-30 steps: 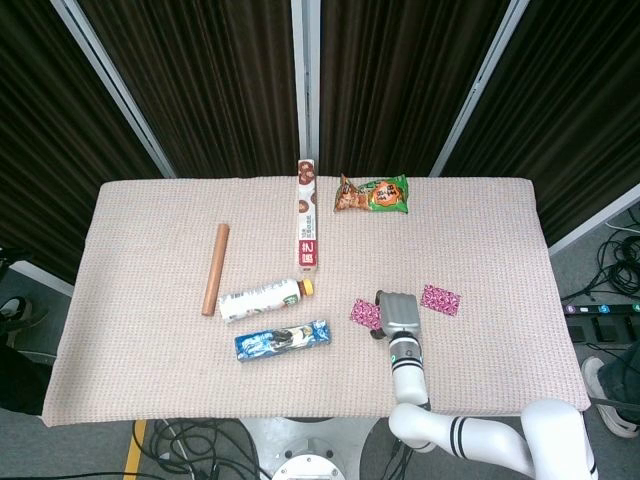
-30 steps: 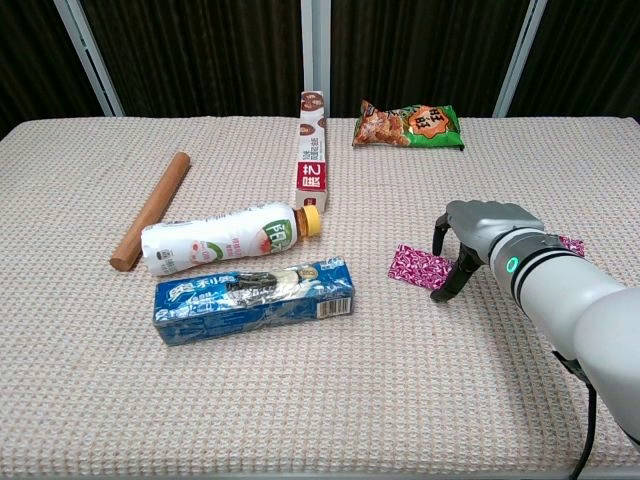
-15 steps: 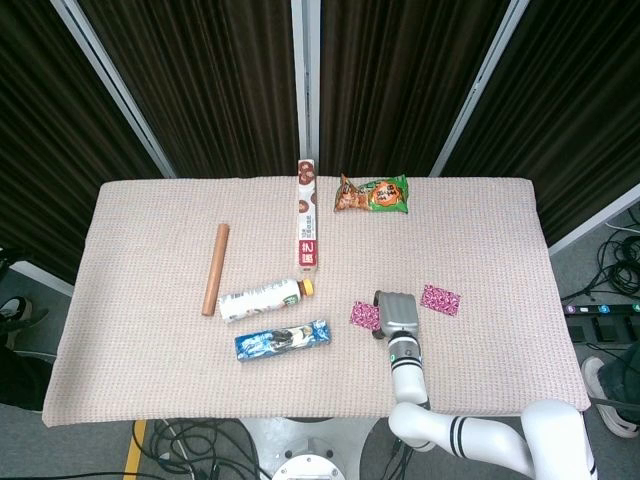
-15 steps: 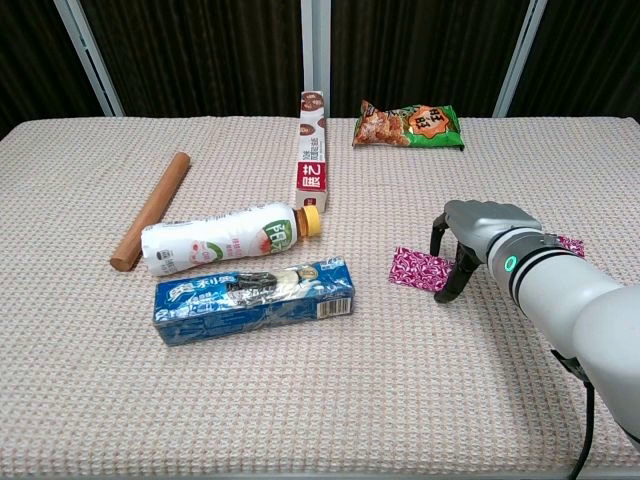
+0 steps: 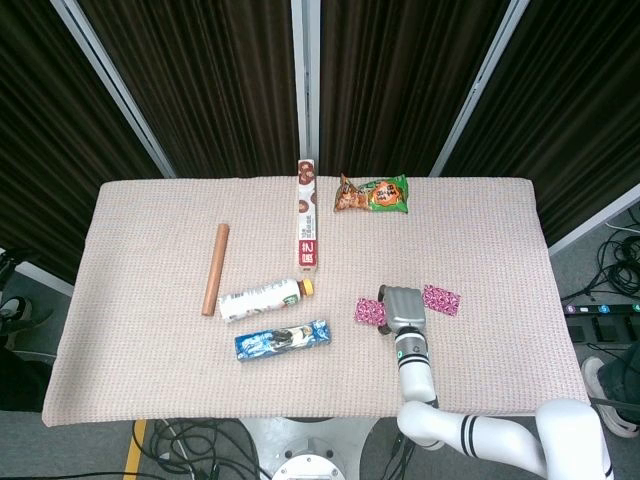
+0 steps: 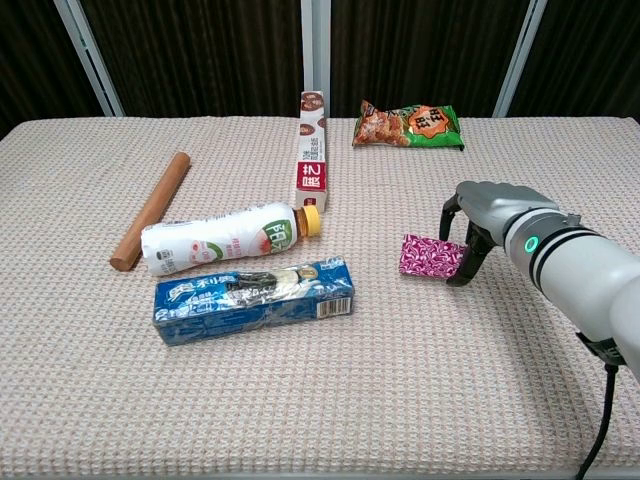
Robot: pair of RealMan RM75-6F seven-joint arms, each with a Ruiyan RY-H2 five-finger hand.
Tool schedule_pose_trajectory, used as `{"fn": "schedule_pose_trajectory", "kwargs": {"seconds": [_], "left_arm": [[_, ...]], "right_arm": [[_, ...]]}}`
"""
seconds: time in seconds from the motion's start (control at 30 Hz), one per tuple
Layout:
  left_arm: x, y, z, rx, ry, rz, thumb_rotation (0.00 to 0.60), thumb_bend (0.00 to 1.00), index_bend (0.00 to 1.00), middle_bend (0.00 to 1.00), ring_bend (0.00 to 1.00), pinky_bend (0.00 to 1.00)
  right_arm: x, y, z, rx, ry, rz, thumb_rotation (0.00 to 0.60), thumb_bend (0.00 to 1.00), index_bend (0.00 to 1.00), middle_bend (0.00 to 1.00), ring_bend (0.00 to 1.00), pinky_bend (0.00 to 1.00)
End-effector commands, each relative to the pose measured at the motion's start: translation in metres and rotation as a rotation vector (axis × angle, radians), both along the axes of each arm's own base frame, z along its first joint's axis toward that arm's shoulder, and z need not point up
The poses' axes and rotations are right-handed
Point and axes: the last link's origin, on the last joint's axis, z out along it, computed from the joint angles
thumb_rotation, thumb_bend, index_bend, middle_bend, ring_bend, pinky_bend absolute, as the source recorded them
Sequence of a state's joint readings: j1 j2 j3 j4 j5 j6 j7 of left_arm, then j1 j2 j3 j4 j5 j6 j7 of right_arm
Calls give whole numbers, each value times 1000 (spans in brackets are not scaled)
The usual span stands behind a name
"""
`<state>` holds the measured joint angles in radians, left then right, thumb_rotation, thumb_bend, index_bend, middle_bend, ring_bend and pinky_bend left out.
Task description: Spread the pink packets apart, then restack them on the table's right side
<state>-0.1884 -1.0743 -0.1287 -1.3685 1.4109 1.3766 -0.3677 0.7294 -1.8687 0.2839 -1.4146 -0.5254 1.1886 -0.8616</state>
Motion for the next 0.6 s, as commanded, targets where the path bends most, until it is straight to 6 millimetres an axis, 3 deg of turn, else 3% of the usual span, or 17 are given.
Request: {"fn": "schedule_pose_trajectory", "kwargs": {"seconds": [0.03, 0.4, 0.6], "left_arm": [[1, 1, -2, -3, -1, 2, 600, 0, 293, 309, 253, 325], [2, 5, -12, -24, 15, 7, 600, 0, 293, 309, 253, 325], [4, 6, -21, -41, 25, 9, 600, 0, 293, 309, 253, 325]], "right_arm": [[-6, -3, 9, -10, 9, 3, 600, 30, 434, 1000, 1000, 1000], [-57, -25, 57, -46, 105, 10, 600, 29, 435, 1000, 1000, 1000], [-84, -30, 71, -66, 94, -36, 600, 30, 437, 1000, 1000, 1000]]}}
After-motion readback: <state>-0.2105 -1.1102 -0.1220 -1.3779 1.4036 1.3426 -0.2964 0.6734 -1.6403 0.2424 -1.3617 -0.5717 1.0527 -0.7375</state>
